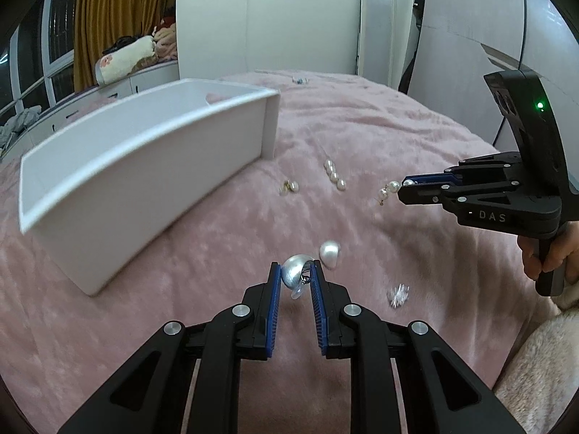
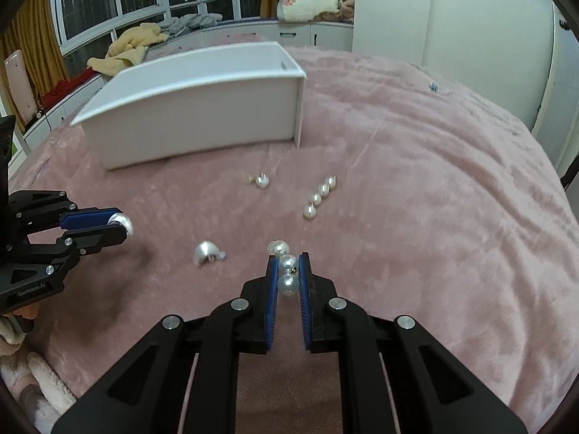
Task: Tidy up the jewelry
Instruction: 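Carry the silver earring and pearl drop earring over the white box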
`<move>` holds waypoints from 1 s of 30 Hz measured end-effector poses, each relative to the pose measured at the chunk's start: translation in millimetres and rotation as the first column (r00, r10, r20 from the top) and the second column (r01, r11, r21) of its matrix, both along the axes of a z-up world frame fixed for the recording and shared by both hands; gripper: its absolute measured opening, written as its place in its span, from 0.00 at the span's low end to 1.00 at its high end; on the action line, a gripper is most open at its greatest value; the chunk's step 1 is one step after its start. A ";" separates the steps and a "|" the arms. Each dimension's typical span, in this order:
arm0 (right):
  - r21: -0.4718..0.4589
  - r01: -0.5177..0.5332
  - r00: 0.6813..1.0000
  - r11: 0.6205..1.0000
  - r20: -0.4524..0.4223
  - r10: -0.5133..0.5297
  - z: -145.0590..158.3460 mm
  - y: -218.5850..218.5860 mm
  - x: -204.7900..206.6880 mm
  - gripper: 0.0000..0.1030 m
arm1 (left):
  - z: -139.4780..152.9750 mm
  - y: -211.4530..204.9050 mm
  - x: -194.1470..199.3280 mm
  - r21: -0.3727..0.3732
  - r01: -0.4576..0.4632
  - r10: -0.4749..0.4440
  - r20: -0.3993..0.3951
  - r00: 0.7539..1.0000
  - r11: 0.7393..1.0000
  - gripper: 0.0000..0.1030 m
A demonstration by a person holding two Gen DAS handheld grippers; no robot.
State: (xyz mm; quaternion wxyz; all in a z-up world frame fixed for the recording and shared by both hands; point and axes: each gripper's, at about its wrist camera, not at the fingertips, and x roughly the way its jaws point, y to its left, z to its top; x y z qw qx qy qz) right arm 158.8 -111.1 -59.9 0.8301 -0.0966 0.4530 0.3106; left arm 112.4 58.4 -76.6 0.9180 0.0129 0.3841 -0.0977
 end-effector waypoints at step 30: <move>0.119 -0.111 0.968 0.987 0.236 0.081 127.3 96.5 60.3 0.11 | 105.2 98.2 34.4 0.026 -0.144 0.137 0.184 0.973 0.989 0.21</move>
